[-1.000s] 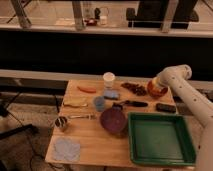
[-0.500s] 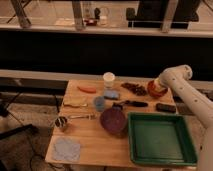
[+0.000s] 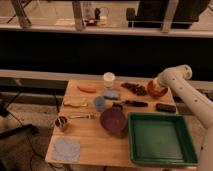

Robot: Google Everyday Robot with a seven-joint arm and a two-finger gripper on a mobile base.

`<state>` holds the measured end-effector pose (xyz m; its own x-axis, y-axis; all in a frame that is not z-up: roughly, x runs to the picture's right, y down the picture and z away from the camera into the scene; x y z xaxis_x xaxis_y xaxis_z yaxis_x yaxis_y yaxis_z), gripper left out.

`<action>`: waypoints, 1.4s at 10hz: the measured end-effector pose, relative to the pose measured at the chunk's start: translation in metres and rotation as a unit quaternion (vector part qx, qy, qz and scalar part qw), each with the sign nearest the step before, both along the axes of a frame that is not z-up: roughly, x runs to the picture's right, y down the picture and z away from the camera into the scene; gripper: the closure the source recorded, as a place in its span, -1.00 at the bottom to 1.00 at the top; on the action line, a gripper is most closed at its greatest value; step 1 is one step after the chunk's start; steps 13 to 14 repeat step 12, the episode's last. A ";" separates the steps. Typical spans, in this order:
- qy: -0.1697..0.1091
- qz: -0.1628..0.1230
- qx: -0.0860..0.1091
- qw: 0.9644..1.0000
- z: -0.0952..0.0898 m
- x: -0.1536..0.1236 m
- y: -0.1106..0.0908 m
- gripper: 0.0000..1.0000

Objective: Place apple in red bowl

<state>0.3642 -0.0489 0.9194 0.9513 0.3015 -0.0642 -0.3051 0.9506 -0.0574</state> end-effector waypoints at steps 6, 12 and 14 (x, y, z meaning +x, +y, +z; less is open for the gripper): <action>0.007 0.009 0.004 1.000 0.000 -0.004 -0.001 -0.60; 0.001 0.005 0.039 0.999 -0.038 -0.038 -0.028 -0.60; 0.001 0.005 0.039 0.999 -0.038 -0.038 -0.028 -0.60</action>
